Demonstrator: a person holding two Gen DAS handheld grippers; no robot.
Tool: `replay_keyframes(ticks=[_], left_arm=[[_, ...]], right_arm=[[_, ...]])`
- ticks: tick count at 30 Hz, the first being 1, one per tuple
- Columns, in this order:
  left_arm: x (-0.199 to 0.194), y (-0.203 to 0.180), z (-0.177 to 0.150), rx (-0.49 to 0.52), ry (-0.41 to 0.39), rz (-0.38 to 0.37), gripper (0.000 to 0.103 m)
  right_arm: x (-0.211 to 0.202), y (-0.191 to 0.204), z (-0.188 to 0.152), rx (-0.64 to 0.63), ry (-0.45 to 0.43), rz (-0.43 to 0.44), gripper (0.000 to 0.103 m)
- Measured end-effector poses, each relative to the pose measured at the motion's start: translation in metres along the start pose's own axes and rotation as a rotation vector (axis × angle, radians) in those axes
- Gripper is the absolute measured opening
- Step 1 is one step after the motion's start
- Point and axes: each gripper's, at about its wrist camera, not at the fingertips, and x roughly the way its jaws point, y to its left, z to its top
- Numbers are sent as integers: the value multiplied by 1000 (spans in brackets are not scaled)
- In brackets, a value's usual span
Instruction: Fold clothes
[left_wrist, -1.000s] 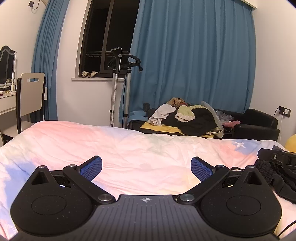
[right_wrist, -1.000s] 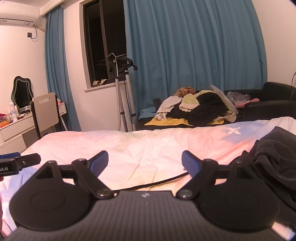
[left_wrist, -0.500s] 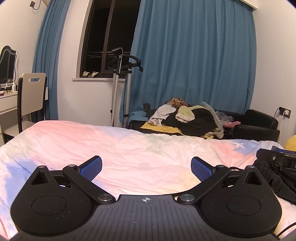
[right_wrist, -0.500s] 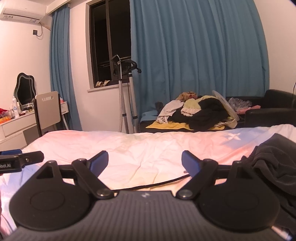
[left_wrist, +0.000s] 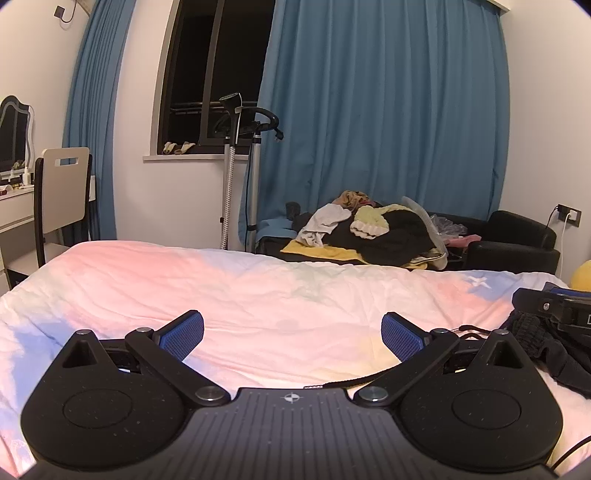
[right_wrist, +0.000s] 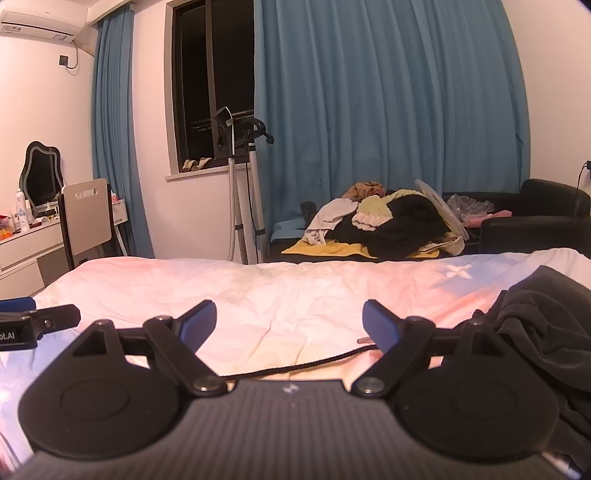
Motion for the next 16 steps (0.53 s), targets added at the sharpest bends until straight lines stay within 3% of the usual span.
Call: replay_keyframes(ticks=[16], left_arm=[[1,-2,-2,17,8,-7,103]], right_arm=[[-1,4,-1,-1,9,-10,87]])
